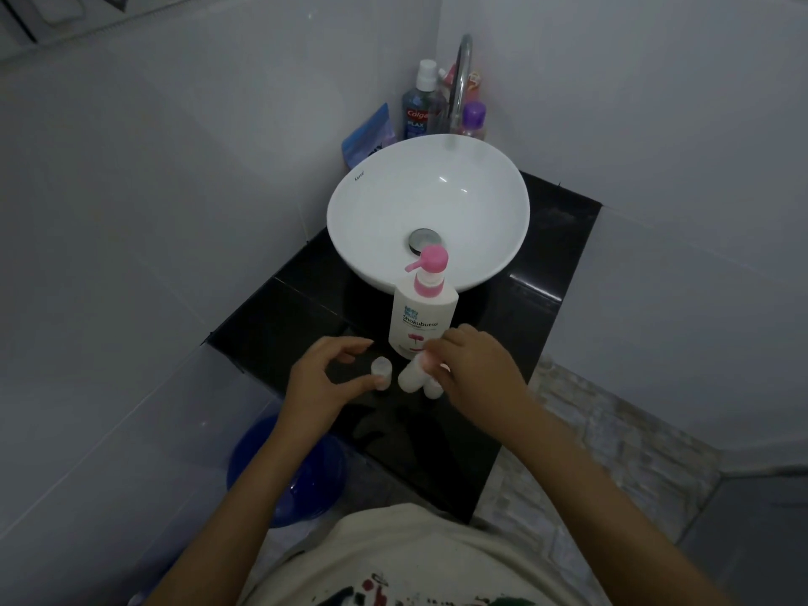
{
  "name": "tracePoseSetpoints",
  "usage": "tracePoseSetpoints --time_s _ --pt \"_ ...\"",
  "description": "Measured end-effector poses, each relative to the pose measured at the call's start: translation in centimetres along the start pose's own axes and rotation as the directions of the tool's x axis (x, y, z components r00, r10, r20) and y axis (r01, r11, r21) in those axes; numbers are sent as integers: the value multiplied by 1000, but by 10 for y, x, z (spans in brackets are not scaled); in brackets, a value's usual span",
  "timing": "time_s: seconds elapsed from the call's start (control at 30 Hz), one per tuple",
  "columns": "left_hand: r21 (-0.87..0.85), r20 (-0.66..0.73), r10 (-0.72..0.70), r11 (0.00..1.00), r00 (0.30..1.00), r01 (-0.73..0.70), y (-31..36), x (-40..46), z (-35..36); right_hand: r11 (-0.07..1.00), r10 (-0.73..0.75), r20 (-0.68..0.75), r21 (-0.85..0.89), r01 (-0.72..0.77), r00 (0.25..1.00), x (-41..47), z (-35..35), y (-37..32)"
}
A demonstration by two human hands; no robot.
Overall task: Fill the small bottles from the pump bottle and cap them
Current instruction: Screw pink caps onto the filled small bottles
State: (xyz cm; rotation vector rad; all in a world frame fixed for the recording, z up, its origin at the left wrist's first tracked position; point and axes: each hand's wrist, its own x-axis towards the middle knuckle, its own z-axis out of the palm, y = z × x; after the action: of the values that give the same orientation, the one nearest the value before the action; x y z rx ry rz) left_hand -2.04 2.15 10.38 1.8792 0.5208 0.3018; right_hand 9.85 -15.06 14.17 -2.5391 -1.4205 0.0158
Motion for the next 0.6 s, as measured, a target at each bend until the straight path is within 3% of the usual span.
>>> tracePoseSetpoints --time_s 0.1,0.33,0.5,0.6 --pt "69 -17 -77 995 997 78 -23 6 -4 984 -40 67 -172 51 997 14 16 1" --pt "189 92 -175 970 980 155 -61 25 16 949 -20 292 -297 111 956 30 50 2" --pt "217 142 -161 968 977 128 -68 35 29 949 33 278 -311 58 960 28 54 1" --pt "217 158 -163 968 974 126 -68 39 35 975 23 256 -220 35 966 26 58 6"
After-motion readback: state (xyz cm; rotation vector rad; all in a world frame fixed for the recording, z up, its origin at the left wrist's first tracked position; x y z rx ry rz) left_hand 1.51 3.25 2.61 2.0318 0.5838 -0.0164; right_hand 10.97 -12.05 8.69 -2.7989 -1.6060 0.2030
